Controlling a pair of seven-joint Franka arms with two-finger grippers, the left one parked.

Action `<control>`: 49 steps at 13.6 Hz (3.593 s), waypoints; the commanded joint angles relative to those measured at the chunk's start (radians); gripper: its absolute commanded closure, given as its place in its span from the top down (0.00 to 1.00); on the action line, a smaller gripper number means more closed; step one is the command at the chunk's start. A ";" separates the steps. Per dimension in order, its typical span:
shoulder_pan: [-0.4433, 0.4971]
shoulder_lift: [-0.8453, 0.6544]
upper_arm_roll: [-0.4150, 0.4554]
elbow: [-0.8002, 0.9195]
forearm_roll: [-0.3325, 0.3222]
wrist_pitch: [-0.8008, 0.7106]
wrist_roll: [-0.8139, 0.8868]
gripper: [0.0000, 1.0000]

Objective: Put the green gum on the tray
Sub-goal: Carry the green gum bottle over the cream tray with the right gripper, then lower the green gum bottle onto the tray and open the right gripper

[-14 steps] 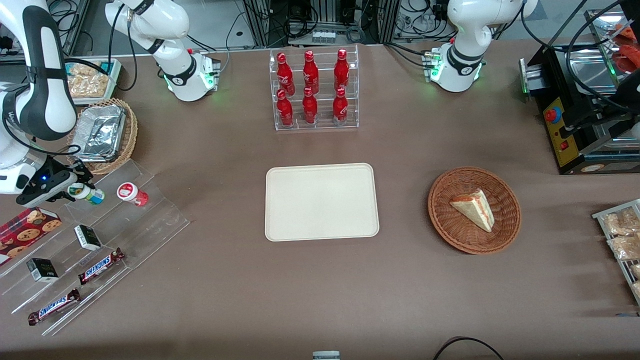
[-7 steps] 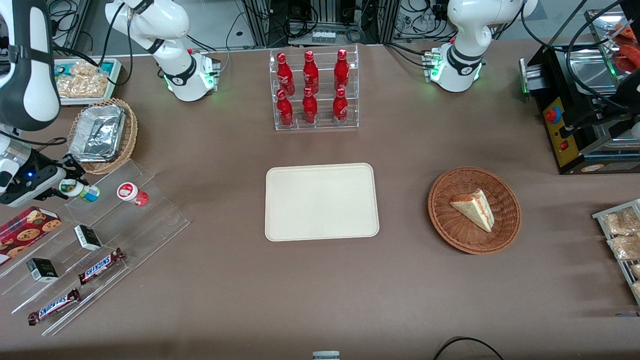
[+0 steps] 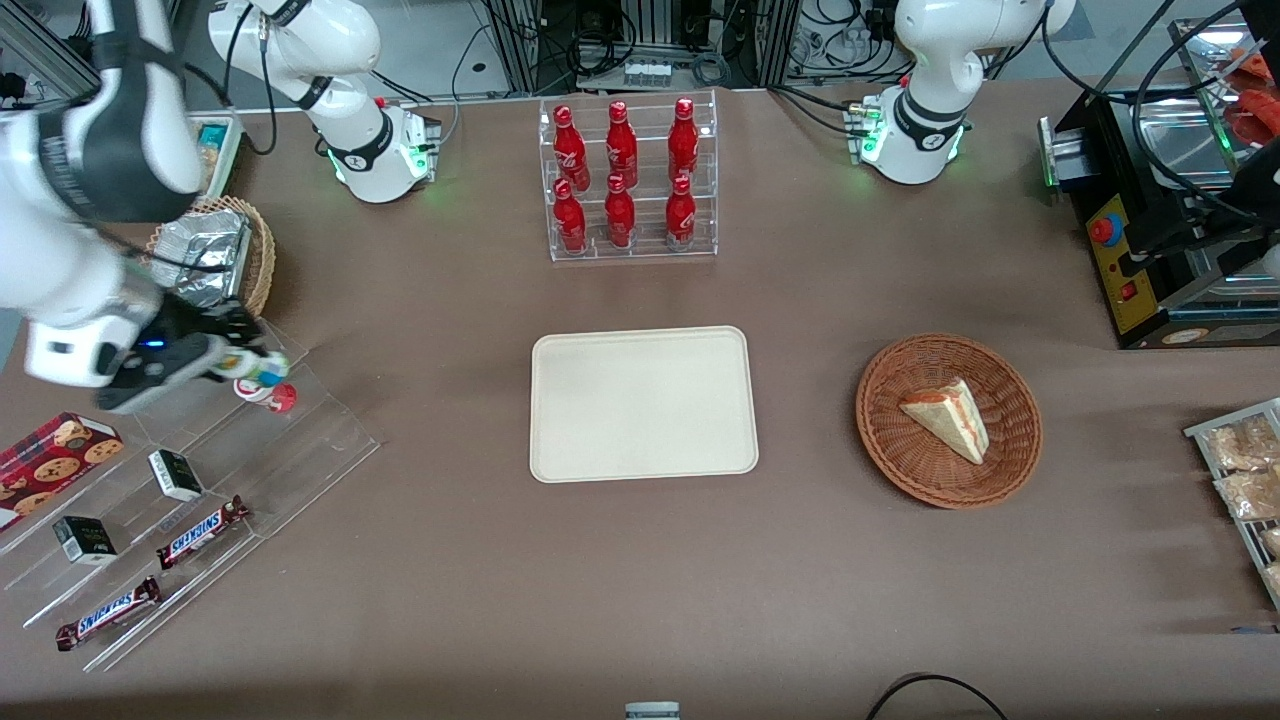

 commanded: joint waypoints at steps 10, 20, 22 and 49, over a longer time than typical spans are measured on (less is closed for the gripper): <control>0.505 0.242 -0.004 0.079 -0.018 0.239 0.824 0.00; 0.734 0.593 -0.005 0.272 -0.200 0.461 1.280 0.00; 0.739 0.609 -0.007 0.272 -0.200 0.493 1.283 0.00; 0.599 0.509 -0.011 0.323 -0.221 0.286 1.314 1.00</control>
